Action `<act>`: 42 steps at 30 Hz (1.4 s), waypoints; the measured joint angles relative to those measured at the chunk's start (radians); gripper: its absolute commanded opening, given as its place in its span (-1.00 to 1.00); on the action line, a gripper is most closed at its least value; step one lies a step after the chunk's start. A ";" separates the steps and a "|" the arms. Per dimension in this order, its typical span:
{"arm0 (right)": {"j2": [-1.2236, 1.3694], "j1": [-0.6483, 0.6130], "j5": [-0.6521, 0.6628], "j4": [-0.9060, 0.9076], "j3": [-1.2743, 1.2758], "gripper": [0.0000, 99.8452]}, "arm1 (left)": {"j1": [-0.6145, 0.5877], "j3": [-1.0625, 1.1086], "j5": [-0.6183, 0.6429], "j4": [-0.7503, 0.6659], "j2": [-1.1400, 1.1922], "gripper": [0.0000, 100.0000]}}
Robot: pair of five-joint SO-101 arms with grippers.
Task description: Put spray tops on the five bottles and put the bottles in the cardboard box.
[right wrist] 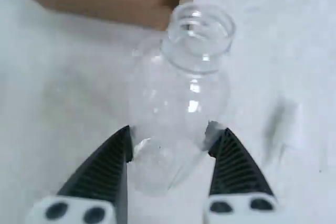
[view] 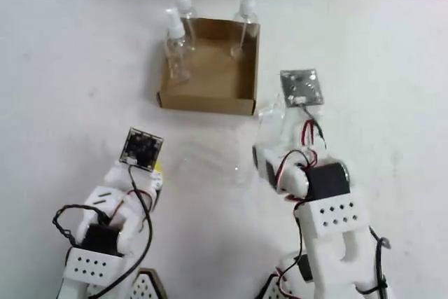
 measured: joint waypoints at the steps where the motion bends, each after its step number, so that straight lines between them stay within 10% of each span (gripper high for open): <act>1: 0.011 -0.003 0.025 0.037 0.000 -0.97 | 0.000 0.000 0.000 0.000 0.000 -0.95; 12: 0.396 -0.005 0.138 0.084 0.029 -0.94 | 0.000 0.000 0.000 0.000 0.000 -0.95; 21: 0.549 0.000 0.140 -0.044 0.031 -0.35 | 0.000 0.000 0.000 0.000 0.000 -0.94; 29: 0.445 0.026 0.077 -0.006 0.031 -0.35 | 0.000 -0.003 0.038 0.000 0.000 -0.94; 42: 0.155 0.466 0.063 0.061 0.034 -0.72 | 0.166 -0.287 0.140 0.209 0.000 -0.94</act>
